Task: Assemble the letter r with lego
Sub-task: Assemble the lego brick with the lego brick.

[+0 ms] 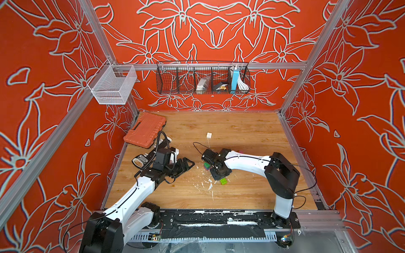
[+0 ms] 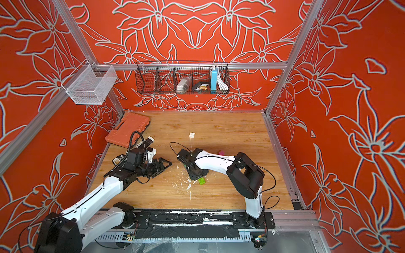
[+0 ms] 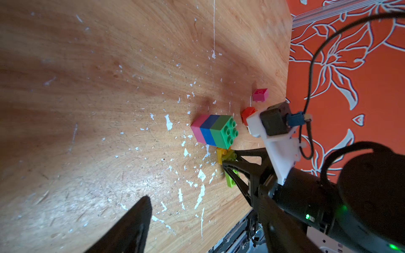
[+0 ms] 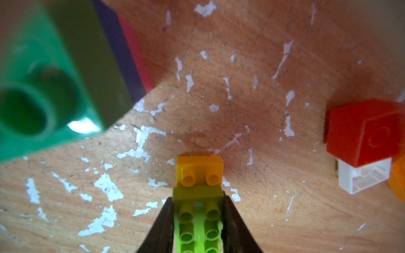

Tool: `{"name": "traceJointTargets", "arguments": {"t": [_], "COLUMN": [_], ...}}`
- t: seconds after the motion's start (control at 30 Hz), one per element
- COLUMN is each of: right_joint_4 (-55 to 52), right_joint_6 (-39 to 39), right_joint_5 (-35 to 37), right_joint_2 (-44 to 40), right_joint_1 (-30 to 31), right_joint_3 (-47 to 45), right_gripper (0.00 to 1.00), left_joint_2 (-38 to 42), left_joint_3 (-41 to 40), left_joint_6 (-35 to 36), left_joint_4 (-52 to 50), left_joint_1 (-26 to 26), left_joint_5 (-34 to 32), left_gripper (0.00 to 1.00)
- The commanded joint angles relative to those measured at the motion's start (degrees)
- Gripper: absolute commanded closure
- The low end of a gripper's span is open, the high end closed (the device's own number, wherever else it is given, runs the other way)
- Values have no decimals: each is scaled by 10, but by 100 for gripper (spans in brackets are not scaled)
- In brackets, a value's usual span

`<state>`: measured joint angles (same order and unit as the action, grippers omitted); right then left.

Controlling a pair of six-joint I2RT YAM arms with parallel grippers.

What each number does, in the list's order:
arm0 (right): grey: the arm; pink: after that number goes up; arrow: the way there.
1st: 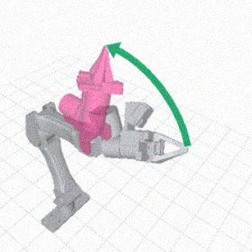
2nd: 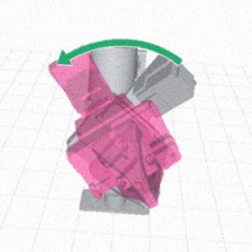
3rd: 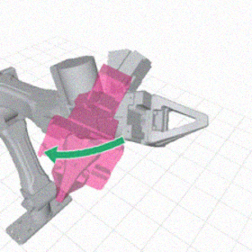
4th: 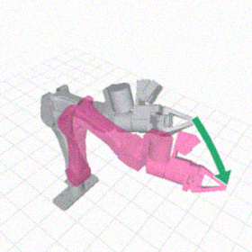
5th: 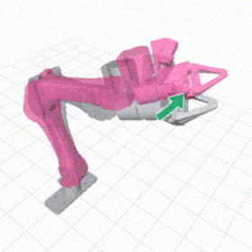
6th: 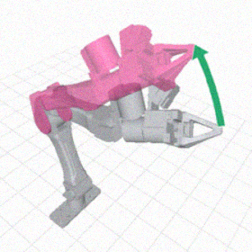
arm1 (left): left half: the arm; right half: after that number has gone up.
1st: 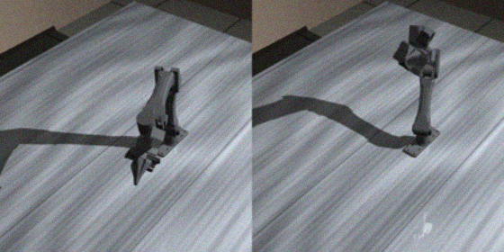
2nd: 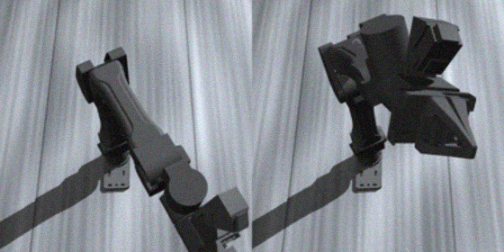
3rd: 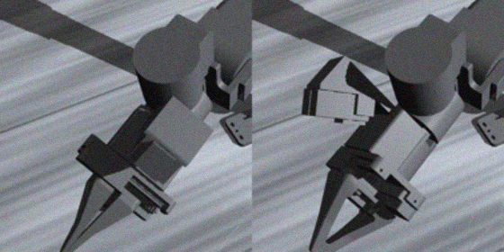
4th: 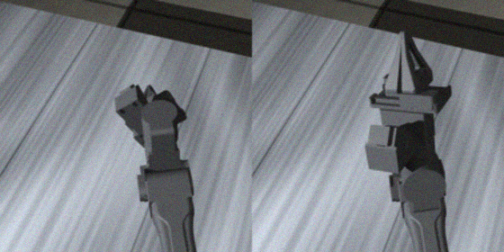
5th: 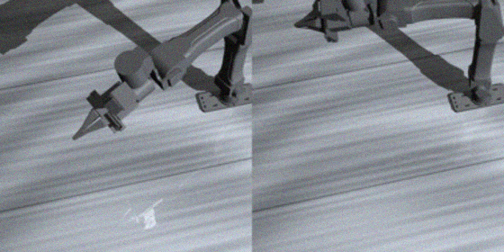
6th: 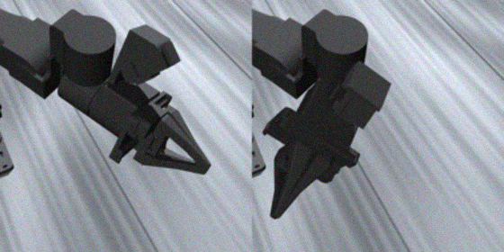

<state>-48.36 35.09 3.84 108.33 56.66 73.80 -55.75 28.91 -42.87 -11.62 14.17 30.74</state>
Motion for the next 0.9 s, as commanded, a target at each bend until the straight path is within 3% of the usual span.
{"name": "traceJointTargets", "arguments": {"t": [0.0,0.37,0.53,0.73,0.87], "right_joint_4": [7,30,43,61,48], "right_joint_6": [40,85,31,-99,-178], "right_joint_5": [-61,-104,-82,-87,-49], "right_joint_2": [67,91,94,94,100], "right_joint_1": [8,-15,-15,-12,-12], "right_joint_3": [-35,-58,-57,-58,-58], "right_gripper": [100,100,100,100,100], "left_joint_2": [11,16,17,23,22], "left_joint_3": [7,7,8,12,21], "left_joint_6": [1,4,3,5,8], "left_joint_4": [-17,-21,-20,-28,-37], "left_joint_1": [-5,-5,-5,-5,-4], "left_joint_5": [3,1,1,-2,-6], "left_gripper": [21,21,21,21,21]}}
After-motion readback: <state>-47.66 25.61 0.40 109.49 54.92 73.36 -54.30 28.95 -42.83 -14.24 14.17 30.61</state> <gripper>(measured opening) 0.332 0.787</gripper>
